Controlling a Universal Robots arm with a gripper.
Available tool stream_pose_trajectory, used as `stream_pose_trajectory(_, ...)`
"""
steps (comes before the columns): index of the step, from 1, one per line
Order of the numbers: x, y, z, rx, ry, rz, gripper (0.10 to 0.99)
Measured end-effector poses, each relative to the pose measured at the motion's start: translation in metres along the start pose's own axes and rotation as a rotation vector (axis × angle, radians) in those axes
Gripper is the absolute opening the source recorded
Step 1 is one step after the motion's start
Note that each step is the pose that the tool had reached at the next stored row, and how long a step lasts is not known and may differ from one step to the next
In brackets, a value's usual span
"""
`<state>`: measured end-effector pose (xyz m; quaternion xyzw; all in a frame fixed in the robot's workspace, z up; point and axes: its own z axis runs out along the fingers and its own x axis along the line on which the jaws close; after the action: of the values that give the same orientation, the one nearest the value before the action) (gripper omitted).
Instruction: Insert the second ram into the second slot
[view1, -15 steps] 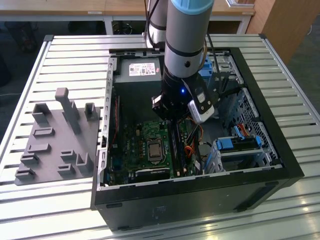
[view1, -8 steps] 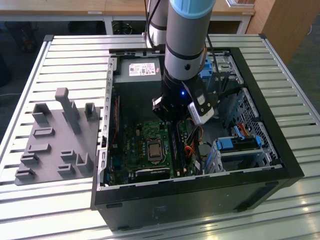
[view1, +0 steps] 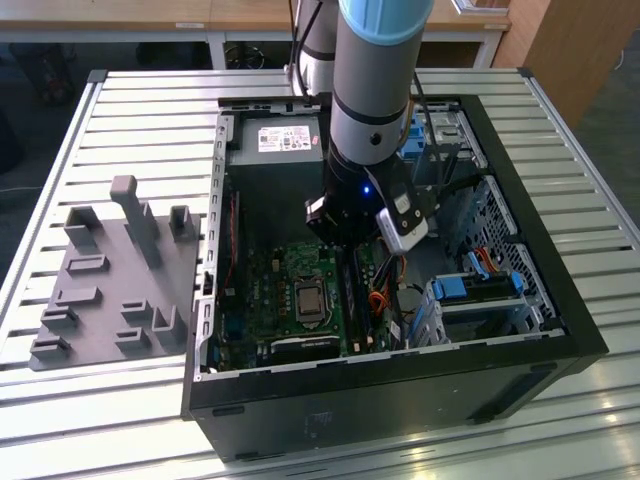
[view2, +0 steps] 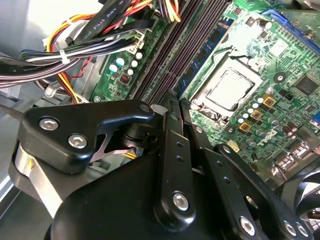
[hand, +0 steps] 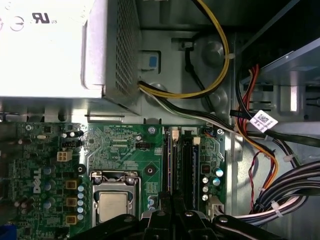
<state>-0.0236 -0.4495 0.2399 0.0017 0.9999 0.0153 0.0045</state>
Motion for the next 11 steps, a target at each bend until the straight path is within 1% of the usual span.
stream_pose_trajectory(11,0.0000,-0.0002,0.0059,0.001,0.0000,0.000,0.133)
